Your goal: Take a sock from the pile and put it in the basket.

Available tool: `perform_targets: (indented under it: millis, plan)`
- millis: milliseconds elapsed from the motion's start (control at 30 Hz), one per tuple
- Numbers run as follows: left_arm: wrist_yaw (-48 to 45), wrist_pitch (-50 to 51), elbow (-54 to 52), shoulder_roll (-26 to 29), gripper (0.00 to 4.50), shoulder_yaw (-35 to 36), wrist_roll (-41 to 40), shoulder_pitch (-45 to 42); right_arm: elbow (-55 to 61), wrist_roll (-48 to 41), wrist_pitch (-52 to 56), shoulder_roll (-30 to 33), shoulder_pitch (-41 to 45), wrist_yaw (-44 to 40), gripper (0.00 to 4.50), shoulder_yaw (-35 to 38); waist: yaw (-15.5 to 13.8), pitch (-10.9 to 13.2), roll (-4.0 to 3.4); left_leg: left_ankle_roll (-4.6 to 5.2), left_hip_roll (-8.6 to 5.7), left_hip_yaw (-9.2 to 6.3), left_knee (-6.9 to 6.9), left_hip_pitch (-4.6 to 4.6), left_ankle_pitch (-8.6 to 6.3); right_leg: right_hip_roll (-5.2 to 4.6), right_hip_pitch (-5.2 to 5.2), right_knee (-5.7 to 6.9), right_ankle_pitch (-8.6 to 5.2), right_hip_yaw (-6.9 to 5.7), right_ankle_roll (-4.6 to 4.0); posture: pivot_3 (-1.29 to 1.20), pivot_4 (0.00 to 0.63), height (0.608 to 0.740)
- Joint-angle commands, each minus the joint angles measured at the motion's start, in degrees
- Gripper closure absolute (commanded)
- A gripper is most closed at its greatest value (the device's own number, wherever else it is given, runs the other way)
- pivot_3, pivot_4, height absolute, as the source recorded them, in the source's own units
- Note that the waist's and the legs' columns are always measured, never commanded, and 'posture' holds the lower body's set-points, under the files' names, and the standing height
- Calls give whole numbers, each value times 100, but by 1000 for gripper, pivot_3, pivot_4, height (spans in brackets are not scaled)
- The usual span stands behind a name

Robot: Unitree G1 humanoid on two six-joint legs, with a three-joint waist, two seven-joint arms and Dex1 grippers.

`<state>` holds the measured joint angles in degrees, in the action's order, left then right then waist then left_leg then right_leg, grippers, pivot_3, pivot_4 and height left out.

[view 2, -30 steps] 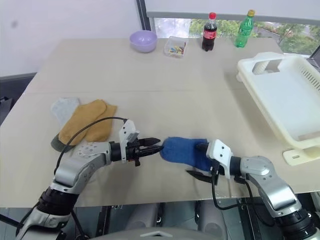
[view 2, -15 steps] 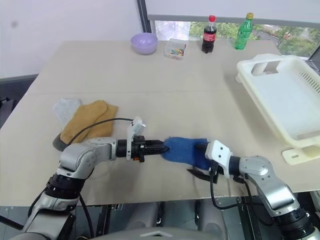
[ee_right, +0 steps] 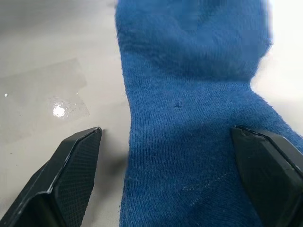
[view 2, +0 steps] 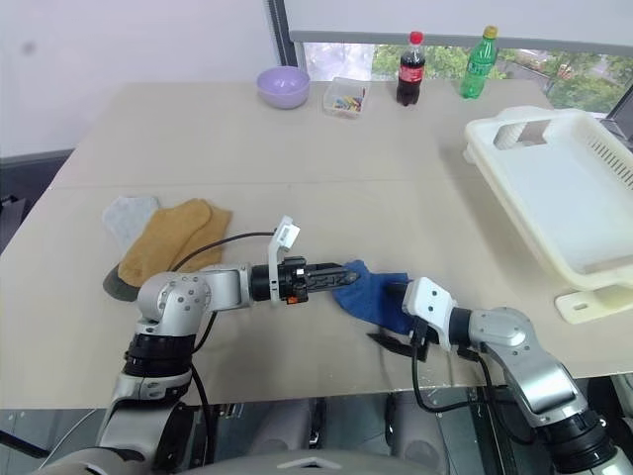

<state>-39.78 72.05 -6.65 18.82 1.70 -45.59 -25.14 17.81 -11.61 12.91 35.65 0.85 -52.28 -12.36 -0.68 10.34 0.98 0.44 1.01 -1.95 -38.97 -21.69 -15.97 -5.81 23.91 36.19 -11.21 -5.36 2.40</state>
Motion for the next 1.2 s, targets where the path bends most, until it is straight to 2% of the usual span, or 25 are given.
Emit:
perform_targets:
  millis: [33,167,267,367,500,567,700,933,1200]
  plan:
    - [152,129,-7,45,567,229,-121,-57,-147,43,20,6,-11,-14,0,-38,0,0,0,0,0,0,-1,0,0,0,0,0,0,1,0,0,150,730]
    - [122,455,-137,86,567,366,-416,-33,-205,56,-13,-21,11,-9,0,-68,1,0,0,0,-1,0,-6,-1,0,1,0,2,0,5,0,0,150,730]
    - [-32,601,-507,284,567,35,-502,89,-230,63,-36,-44,29,-15,0,-100,7,0,0,0,-1,0,-8,0,0,2,0,5,-1,5,-1,0,150,730]
    - [167,553,-453,226,567,29,-418,92,-227,67,-42,-54,29,-14,0,-109,-1,0,0,0,-1,1,-10,0,0,2,0,6,-6,8,-11,0,150,730]
    - [40,562,-612,427,567,-289,-377,52,-230,80,-73,-62,8,13,0,-98,1,0,0,0,0,0,-14,1,0,10,0,10,-7,16,-13,0,150,730]
    - [49,629,-586,360,29,-219,-486,57,-216,83,-75,-61,-5,28,0,-91,1,0,0,0,1,0,-14,0,0,12,1,11,-8,19,-13,0,150,730]
    - [18,730,-524,194,29,-65,-787,23,-205,86,-77,-58,-15,46,0,-84,0,0,0,0,1,2,-15,0,0,13,1,11,-10,26,-17,0,150,730]
    - [339,1030,-243,-385,29,644,-1501,-235,-211,90,-62,-69,20,41,0,-115,2,0,0,0,1,-2,-18,-1,0,20,1,12,-9,30,-15,0,150,730]
    - [249,1059,-308,-345,29,193,-1507,-194,-213,68,-26,-105,126,61,0,-84,7,0,1,0,1,0,-19,1,0,30,1,12,-9,45,-17,0,150,730]
